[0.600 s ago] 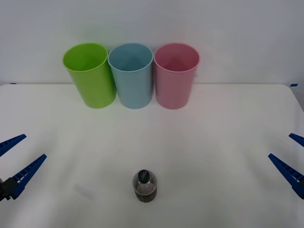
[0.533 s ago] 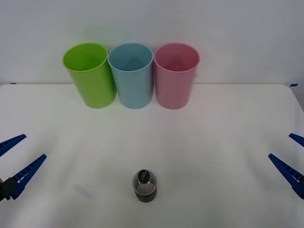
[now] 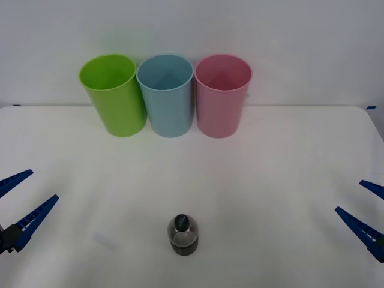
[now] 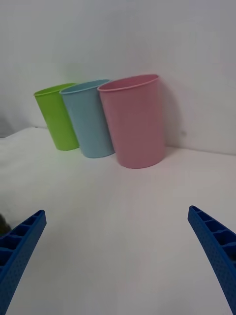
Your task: Grasp the object on the table and drop it into the matching bin: aluminum can to the light blue bin, PET bottle to the pink bin.
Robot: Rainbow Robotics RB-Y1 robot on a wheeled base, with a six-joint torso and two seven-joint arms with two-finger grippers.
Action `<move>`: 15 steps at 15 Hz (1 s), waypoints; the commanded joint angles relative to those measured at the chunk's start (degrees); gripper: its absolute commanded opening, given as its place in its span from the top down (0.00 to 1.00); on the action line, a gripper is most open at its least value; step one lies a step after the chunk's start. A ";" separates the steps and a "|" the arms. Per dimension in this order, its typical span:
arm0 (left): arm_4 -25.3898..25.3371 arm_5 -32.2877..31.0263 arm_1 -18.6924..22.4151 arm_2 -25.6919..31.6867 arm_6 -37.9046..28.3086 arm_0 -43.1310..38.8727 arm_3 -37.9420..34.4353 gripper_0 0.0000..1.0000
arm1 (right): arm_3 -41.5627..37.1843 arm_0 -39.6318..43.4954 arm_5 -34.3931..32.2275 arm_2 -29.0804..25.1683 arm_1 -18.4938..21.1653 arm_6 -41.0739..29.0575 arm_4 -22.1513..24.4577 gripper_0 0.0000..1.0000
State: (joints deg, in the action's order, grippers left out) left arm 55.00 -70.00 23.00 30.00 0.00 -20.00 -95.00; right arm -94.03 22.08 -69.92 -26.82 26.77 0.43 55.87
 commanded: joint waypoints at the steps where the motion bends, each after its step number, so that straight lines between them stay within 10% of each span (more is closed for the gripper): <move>1: 0.00 0.00 0.00 0.00 0.00 0.00 0.00 0.00 | 0.16 -0.02 -1.45 1.95 1.97 0.62 0.03 0.00; 15: 0.00 0.00 0.00 0.00 0.00 0.00 0.00 0.00 | 0.16 -4.06 -5.40 16.97 3.90 4.58 6.19 0.00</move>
State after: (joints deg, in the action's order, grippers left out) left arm 55.00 -70.00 23.00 30.00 0.00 -20.00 -95.00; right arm -93.86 18.45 -75.35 -10.76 30.74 4.81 61.72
